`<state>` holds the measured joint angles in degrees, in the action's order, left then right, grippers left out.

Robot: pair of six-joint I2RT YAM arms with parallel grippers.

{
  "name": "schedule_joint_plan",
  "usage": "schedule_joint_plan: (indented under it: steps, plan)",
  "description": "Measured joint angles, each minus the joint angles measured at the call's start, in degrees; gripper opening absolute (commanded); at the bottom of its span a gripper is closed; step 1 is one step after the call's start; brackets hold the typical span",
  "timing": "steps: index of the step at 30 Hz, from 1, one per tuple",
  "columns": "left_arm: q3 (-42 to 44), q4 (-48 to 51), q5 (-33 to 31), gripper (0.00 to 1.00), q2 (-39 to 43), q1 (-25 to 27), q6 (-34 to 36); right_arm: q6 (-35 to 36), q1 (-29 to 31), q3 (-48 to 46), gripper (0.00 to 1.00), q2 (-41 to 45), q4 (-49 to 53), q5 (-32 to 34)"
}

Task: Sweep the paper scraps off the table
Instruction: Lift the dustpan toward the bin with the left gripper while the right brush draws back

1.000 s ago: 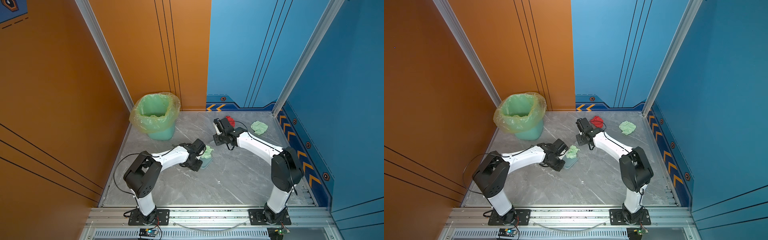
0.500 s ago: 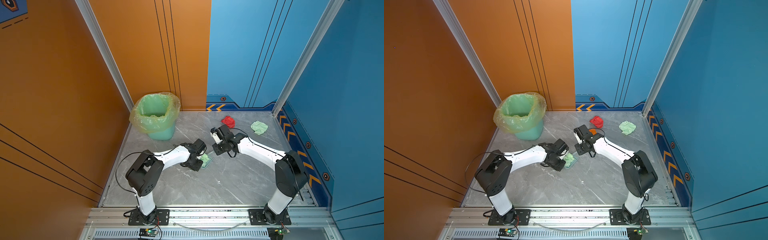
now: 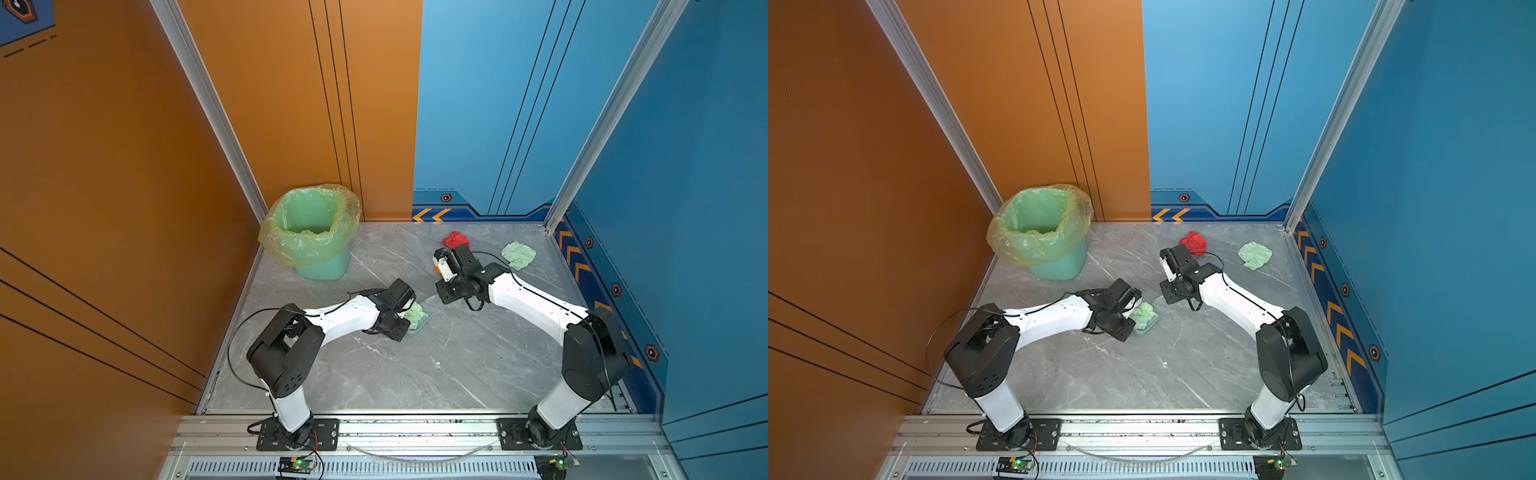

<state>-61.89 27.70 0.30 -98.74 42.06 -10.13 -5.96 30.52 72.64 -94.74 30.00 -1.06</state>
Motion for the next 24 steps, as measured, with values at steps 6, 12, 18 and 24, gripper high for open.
schedule_joint_plan:
  steps: [6, 12, 18, 24]
  plan:
    - [-0.3, 1.3, -1.5, 0.03, 5.0, -0.1, 0.9, 0.0, -3.7, 1.6, 0.00, 3.8, -1.0, 0.1]
    - [-4.4, 7.0, -2.7, 0.04, 10.6, -2.0, 3.5, 0.0, -7.5, 1.3, 0.00, 8.9, -1.0, 0.6]
    - [-10.3, 12.5, -3.2, 0.05, 16.4, -6.1, 5.8, -0.1, -10.4, -1.3, 0.00, 13.8, -1.0, 1.1]
    - [-14.8, 15.8, -4.3, 0.07, 20.5, -7.9, 7.4, -0.7, -10.9, -3.8, 0.00, 14.1, -1.0, 1.0]
